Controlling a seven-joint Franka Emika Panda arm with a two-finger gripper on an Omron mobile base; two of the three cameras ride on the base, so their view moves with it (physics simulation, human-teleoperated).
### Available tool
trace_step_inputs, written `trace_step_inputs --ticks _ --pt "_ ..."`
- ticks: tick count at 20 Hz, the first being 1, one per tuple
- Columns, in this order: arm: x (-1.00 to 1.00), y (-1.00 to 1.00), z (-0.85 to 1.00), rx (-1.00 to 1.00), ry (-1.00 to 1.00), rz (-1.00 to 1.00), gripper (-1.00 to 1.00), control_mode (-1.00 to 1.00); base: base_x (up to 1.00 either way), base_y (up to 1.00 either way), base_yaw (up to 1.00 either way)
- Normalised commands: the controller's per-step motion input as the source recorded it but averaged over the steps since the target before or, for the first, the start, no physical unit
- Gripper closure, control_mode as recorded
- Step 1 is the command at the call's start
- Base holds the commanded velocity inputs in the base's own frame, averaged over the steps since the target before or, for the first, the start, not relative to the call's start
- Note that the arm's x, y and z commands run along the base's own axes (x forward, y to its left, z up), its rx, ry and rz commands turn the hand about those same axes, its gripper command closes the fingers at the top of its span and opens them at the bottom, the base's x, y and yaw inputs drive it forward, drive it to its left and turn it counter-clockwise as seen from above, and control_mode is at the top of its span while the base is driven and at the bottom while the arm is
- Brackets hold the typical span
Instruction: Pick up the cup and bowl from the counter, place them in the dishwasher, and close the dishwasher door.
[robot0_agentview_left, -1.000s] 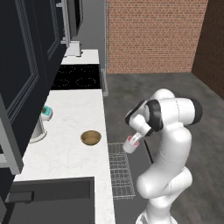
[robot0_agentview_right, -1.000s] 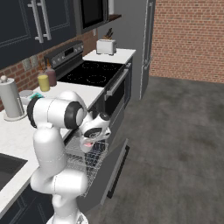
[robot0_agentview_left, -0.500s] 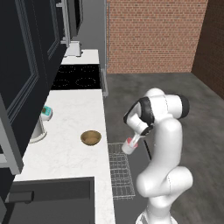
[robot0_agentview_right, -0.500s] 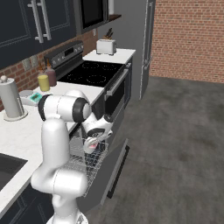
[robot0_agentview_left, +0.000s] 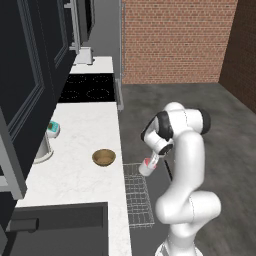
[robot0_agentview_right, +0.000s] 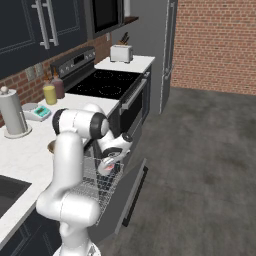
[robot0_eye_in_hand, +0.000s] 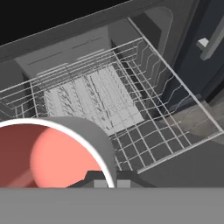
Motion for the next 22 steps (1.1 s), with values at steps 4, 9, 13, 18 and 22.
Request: trace_step_inputs --ticks 4,9,13,18,22 --pt "0.46 0.03 -0.2 0.0 -0.04 0.01 1.0 -1.0 0.0 0.0 0.0" --pt "0.57 0.15 -0.33 0.0 -0.06 0.0 1.0 -1.0 0.0 0.0 0.0" --pt "0.46 0.0 -0.49 0.0 -0.06 0.0 1.0 -1.0 0.0 0.0 0.0" --pt "0.36 0.08 -0.58 0.0 -0.05 0.0 1.0 -1.0 0.0 0.0 0.0" --pt "0.26 0.1 -0.56 0.0 -0.05 0.0 1.0 -1.0 0.0 0.0 0.0"
